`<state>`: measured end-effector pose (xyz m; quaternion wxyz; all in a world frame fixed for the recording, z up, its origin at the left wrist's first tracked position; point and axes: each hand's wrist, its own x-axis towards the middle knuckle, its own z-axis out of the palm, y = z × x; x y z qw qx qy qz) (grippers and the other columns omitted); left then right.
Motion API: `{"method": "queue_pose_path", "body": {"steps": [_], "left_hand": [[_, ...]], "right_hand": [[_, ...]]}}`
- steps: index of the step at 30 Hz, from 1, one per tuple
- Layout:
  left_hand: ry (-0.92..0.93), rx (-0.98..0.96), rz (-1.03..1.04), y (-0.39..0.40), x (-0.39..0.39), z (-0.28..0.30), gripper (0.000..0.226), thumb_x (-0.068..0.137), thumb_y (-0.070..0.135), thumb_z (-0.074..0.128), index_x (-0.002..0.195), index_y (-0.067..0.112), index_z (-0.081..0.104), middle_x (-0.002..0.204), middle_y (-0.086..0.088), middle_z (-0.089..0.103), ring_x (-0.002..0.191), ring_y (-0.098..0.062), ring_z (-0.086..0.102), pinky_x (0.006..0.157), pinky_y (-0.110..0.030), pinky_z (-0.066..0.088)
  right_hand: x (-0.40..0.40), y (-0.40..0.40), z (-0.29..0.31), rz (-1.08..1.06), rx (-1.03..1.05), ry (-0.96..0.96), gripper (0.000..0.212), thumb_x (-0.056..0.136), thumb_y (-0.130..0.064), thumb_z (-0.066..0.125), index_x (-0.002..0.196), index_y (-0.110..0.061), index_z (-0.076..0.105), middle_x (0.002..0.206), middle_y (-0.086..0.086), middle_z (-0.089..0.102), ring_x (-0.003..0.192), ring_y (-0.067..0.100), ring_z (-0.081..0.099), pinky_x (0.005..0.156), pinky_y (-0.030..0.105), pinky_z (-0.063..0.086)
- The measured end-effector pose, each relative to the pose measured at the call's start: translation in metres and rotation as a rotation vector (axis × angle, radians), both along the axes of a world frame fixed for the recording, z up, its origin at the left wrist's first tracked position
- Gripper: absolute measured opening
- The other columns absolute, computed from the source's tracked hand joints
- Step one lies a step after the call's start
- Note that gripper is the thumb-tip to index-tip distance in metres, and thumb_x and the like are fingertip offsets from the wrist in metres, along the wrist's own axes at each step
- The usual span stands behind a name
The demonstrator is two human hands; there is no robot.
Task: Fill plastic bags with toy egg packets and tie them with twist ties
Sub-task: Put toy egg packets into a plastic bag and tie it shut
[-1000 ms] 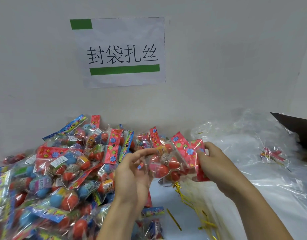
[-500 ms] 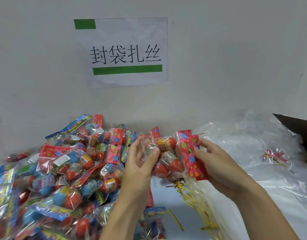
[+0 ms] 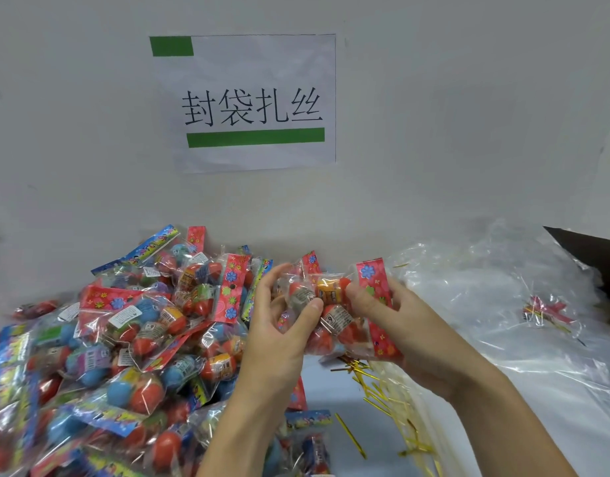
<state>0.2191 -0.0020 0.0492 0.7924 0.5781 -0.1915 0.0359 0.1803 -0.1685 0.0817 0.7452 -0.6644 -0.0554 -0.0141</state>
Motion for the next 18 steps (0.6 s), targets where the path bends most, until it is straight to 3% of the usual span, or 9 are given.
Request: {"method": "queue_pose_path", "body": {"steps": [3, 8, 10, 13, 16, 18], "left_hand": [[-0.008, -0.006, -0.004, 0.0, -0.001, 0.0, 0.057, 0.075, 0.032, 0.077, 0.124, 0.05, 0.056, 0.121, -0.006, 0.067, 0.103, -0.027, 0.072, 0.084, -0.047, 0.06], [-0.006, -0.01, -0.011, -0.004, -0.001, -0.001, 0.053, 0.076, 0.029, 0.072, 0.123, 0.047, 0.057, 0.115, 0.002, 0.072, 0.102, -0.025, 0.073, 0.08, -0.042, 0.061], [0.0, -0.008, 0.0, -0.006, -0.001, -0.001, 0.05, 0.077, 0.033, 0.072, 0.122, 0.048, 0.056, 0.118, 0.0, 0.071, 0.104, -0.024, 0.072, 0.084, -0.04, 0.06], [0.008, 0.035, 0.014, -0.009, -0.002, 0.0, 0.066, 0.078, 0.044, 0.078, 0.135, 0.044, 0.045, 0.131, -0.001, 0.065, 0.112, -0.023, 0.069, 0.097, -0.049, 0.054], [0.005, 0.084, -0.011, -0.011, -0.005, 0.002, 0.071, 0.075, 0.053, 0.079, 0.136, 0.038, 0.046, 0.127, 0.001, 0.067, 0.107, -0.019, 0.071, 0.095, -0.048, 0.056], [-0.004, 0.109, -0.023, -0.011, -0.005, 0.003, 0.063, 0.076, 0.052, 0.076, 0.132, 0.036, 0.052, 0.123, 0.001, 0.07, 0.106, -0.02, 0.071, 0.093, -0.045, 0.057]], "right_hand": [[0.001, 0.002, -0.004, -0.033, 0.0, -0.044, 0.05, 0.076, -0.03, 0.079, 0.119, -0.011, 0.063, 0.103, 0.013, 0.076, 0.091, 0.032, 0.076, 0.066, 0.039, 0.062], [0.001, 0.0, -0.004, -0.062, -0.039, -0.093, 0.04, 0.077, -0.029, 0.076, 0.112, -0.01, 0.069, 0.098, 0.012, 0.078, 0.087, 0.03, 0.076, 0.063, 0.033, 0.061], [0.001, 0.002, -0.003, -0.103, -0.051, -0.11, 0.039, 0.079, -0.028, 0.076, 0.113, -0.012, 0.069, 0.098, 0.009, 0.078, 0.088, 0.027, 0.076, 0.065, 0.033, 0.062], [0.002, 0.0, -0.001, -0.174, -0.086, -0.132, 0.027, 0.087, -0.02, 0.075, 0.112, -0.013, 0.07, 0.096, 0.008, 0.078, 0.087, 0.025, 0.076, 0.07, 0.037, 0.063], [0.001, -0.005, 0.002, -0.238, -0.092, -0.143, 0.023, 0.088, -0.018, 0.074, 0.11, -0.011, 0.07, 0.094, 0.009, 0.078, 0.087, 0.025, 0.076, 0.076, 0.04, 0.062], [-0.001, -0.007, 0.004, -0.2, -0.07, -0.152, 0.026, 0.087, -0.019, 0.074, 0.111, -0.01, 0.07, 0.095, 0.01, 0.078, 0.086, 0.025, 0.076, 0.071, 0.036, 0.061]]}}
